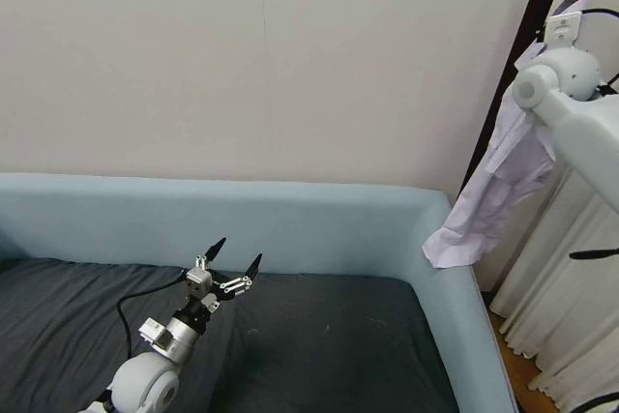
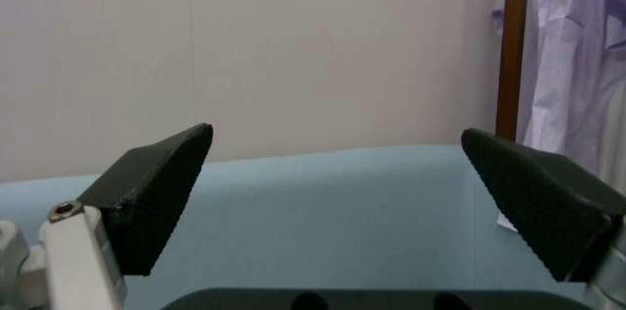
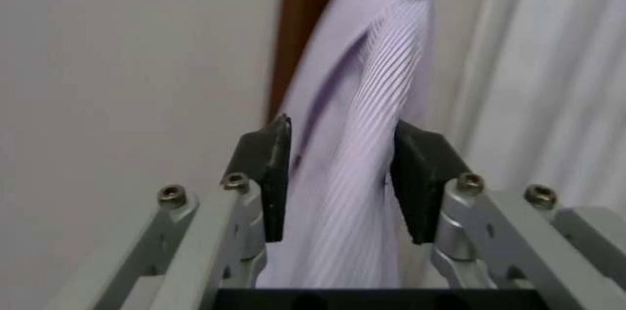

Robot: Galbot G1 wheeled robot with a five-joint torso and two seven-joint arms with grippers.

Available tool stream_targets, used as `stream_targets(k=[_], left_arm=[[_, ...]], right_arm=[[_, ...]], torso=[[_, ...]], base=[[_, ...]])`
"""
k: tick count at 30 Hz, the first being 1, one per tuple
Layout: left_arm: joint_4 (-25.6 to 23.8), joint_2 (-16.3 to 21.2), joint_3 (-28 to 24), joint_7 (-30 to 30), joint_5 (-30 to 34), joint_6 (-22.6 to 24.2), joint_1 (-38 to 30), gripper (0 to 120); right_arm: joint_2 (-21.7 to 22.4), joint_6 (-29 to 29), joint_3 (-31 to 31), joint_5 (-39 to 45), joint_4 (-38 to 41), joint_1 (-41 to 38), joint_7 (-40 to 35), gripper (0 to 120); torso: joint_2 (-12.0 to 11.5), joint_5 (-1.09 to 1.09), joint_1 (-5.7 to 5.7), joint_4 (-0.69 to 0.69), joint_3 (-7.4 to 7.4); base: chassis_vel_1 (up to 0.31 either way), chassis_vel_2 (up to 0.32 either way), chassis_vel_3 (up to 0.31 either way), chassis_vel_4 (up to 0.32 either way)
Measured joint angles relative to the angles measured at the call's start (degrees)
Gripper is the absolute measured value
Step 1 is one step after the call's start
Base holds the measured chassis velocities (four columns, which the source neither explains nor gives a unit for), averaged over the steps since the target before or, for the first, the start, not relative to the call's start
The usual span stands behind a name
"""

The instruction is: Pick up the clothes from the sofa and hang them on the clothes hanger.

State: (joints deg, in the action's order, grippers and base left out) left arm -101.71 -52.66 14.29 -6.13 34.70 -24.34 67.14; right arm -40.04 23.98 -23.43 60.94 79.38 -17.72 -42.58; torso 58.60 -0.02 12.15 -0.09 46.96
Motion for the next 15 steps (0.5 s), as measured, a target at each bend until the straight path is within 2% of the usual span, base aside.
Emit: stream_targets(k=[1,4,5,7,9,10,11,14,15], left_arm=[[-0.68,-0.90,1.02,0.41,0.37,0.15,1.32,100],[-2.22,-2.69,3.86,1.22,1.14,0.51,3.63,100],[-2.22,-2.69,3.86,1.22,1.14,0.51,3.63,100],[-5.15,-3.77,6.33,2.89,2.78,2.02,5.35,100],[-8.69,-4.70,8.85,4.37,4.79,4.06,7.47,100],[-11.02,-5.35,10.47,6.07,5.47,5.69,9.04,100],[-11.02,-5.35,10.47,6.07,5.47,5.69,9.04,100],[-15.42,-7.27,13.23,11.77,5.02,8.63,12.19,100],[-16.41,-8.40,14.07,13.45,3.98,8.19,13.15,100]], right_arm=[[1.66,-6.29,1.25,-1.21,3.04,2.68,3.99,46],[5.86,-18.69,4.82,-4.53,10.69,10.63,12.74,58],[5.86,-18.69,4.82,-4.53,10.69,10.63,12.74,58],[8.46,-24.51,7.17,-6.07,16.33,16.91,16.85,67],[9.76,-27.64,8.29,-6.74,21.61,21.67,18.15,75],[9.81,-28.69,9.20,-7.35,25.39,25.04,18.15,80],[9.81,-28.69,9.20,-7.35,25.39,25.04,18.15,80],[7.92,-29.06,14.67,-10.86,33.86,37.39,17.43,93],[6.54,-29.03,16.63,-12.28,35.69,42.32,17.49,97]], torso=[[0.00,0.00,0.00,0.00,0.00],[0.00,-0.03,0.00,0.04,0.00],[0.00,-0.03,0.00,0.04,0.00],[0.00,0.00,0.00,0.00,-0.01],[0.00,0.00,0.00,-0.04,-0.01],[0.01,-0.01,-0.01,0.01,-0.01],[0.01,-0.01,-0.01,0.01,-0.01],[0.01,-0.04,-0.01,0.07,-0.01],[0.01,-0.04,-0.01,0.06,-0.02]], base=[[0.000,0.000,0.000,0.000],[0.000,0.000,0.000,0.000],[0.000,0.000,0.000,0.000],[0.000,0.000,0.000,0.000],[0.000,0.000,0.000,0.000],[0.000,0.000,0.000,0.000],[0.000,0.000,0.000,0.000],[0.000,0.000,0.000,0.000],[0.000,0.000,0.000,0.000]])
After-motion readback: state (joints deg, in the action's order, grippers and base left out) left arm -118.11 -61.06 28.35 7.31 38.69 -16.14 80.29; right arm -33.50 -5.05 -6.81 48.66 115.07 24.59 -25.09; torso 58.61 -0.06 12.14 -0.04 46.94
